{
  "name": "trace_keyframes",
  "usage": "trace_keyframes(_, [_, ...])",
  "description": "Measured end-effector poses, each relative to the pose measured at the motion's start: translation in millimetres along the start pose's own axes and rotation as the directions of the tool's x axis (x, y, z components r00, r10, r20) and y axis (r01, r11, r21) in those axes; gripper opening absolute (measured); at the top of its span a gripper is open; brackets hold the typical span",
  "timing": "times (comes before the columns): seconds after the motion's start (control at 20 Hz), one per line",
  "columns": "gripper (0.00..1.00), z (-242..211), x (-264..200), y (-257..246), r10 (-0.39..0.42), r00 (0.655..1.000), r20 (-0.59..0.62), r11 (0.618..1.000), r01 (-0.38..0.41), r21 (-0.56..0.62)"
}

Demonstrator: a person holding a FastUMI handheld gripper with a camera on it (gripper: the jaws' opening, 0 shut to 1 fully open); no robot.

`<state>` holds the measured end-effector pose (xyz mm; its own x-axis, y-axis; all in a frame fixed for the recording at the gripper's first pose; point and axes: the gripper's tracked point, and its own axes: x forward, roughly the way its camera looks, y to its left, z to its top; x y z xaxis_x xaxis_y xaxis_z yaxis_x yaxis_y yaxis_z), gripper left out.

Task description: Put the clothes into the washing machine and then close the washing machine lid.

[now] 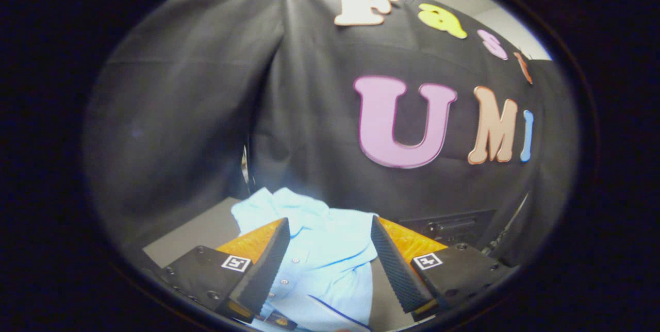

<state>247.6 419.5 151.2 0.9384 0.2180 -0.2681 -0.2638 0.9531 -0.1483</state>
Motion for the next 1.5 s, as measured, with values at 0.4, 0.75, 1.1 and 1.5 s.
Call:
trace_keyframes(0.4, [0.97,-56.5,50.0,25.3,0.085,0.936,-0.341,0.996,-0.087,0.011])
trace_keyframes(0.75, [0.03,-50.0,48.0,29.4,0.165,0.938,-0.303,0.984,-0.177,-0.012])
trace_keyframes(1.1, [0.03,4.5,-4.1,-30.5,0.162,0.967,-0.197,0.981,-0.179,-0.070])
trace_keyframes(1.5, [0.03,45.1,-31.2,-186.9,-0.008,0.997,-0.076,1.000,0.006,-0.017])
